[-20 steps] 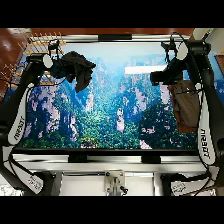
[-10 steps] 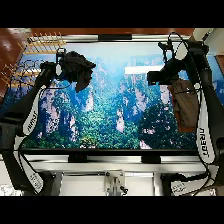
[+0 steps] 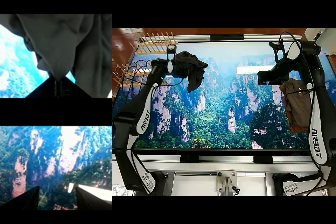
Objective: Fold the shirts.
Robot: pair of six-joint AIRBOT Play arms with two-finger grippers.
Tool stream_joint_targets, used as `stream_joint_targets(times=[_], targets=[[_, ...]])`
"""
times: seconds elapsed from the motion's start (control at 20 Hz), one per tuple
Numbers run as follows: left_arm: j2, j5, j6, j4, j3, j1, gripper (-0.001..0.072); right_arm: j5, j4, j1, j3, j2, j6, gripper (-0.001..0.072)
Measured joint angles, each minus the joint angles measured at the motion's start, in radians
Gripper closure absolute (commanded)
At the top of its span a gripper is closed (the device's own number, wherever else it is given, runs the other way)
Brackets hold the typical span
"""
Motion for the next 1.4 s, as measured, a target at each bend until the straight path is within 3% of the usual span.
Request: stream_joint_targets(times=[0.35, 0.5, 0.65, 0.7, 0.75, 0.8, 0.85, 1.0, 1.15, 1.4], targets=[[0.507, -0.003, 0.047, 0.0, -0.047, -0.213, 0.0672, 0.0, -0.283, 0.0, 0.053, 0.293, -0.006, 0.0163], [0.657, -0.048, 0.009, -0.002, -0.196, -0.378, 0.0671, 0.026, -0.349, 0.0, 0.06, 0.452, 0.014, 0.0163], [0.701, -0.03, -0.084, -0.002, -0.418, -0.559, 0.0651, 0.089, -0.364, 0.0, 0.062, 0.555, 0.033, 0.0161], [0.7, -0.011, -0.115, -0.004, -0.489, -0.616, 0.0436, 0.116, -0.367, 0.0, 0.062, 0.576, 0.034, 0.0159], [0.694, 0.007, -0.147, -0.007, -0.547, -0.669, 0.0159, 0.144, -0.37, 0.0, 0.061, 0.587, 0.029, 0.0099], [0.687, 0.009, -0.175, -0.006, -0.586, -0.704, 0.0122, 0.165, -0.372, 0.0, 0.057, 0.592, 0.019, 0.0038], [0.681, -0.012, -0.195, -0.004, -0.605, -0.72, 0.0122, 0.189, -0.372, 0.0, 0.048, 0.592, 0.007, 0.0038], [0.689, -0.153, -0.196, 0.017, -0.593, -0.665, 0.0122, 0.232, -0.345, -0.001, -0.014, 0.557, -0.006, 0.0038], [0.717, -0.279, -0.146, 0.006, -0.583, -0.467, 0.0122, 0.233, -0.214, -0.001, -0.136, 0.485, -0.015, 0.0038], [0.699, -0.304, -0.058, -0.238, -0.726, -0.073, 0.0122, 0.176, 0.073, 0.0, -0.383, 0.323, -0.047, 0.0039]])
